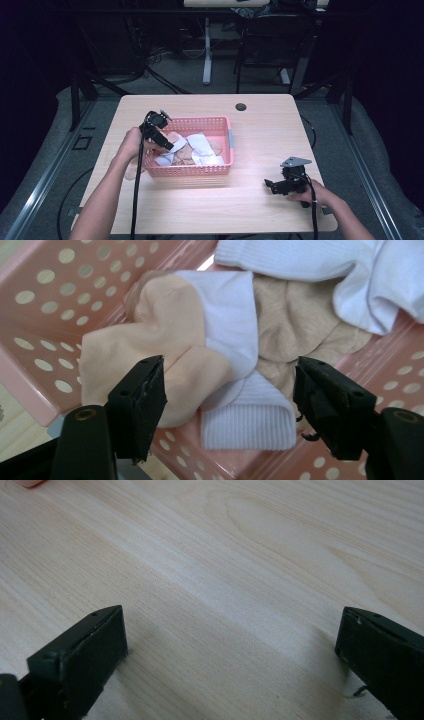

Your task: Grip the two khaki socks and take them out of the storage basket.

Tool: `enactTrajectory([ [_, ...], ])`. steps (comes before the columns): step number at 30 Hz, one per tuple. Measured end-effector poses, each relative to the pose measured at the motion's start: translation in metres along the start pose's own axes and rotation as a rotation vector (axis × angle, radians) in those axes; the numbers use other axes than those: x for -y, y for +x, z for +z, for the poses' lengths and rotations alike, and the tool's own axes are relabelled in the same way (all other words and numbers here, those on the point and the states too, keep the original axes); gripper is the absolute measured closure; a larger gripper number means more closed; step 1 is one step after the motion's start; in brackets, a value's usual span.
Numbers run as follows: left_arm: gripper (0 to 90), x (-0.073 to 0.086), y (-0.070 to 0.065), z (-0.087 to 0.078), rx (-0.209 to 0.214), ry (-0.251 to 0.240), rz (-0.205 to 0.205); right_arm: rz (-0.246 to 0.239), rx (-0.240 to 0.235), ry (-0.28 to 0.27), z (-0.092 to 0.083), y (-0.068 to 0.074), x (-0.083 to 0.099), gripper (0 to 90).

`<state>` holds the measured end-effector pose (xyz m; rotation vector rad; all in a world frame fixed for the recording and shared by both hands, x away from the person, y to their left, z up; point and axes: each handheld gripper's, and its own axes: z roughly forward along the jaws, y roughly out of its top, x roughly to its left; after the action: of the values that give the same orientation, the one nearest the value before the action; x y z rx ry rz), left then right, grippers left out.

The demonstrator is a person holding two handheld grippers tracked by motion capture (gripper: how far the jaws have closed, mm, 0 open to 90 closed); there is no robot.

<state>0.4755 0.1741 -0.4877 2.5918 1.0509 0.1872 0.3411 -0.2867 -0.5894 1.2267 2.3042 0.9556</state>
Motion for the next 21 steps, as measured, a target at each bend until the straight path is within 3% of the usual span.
enactTrajectory([
  [6,39.4,0.001,0.003,0.012,-0.054,0.032,-0.015,0.001,0.000,-0.001,0.000,0.000,0.000,0.0],
  [12,47.6,-0.001,0.001,0.020,-0.086,0.053,-0.006,0.001,0.000,0.000,0.000,0.000,0.000,0.0],
  [16,58.6,-0.001,-0.001,0.026,-0.105,0.082,0.015,0.001,0.000,0.000,0.000,0.000,0.000,0.0],
  [21,77.9,0.001,0.002,0.027,-0.092,0.078,-0.009,0.001,0.000,-0.001,0.000,0.000,0.000,0.0],
])
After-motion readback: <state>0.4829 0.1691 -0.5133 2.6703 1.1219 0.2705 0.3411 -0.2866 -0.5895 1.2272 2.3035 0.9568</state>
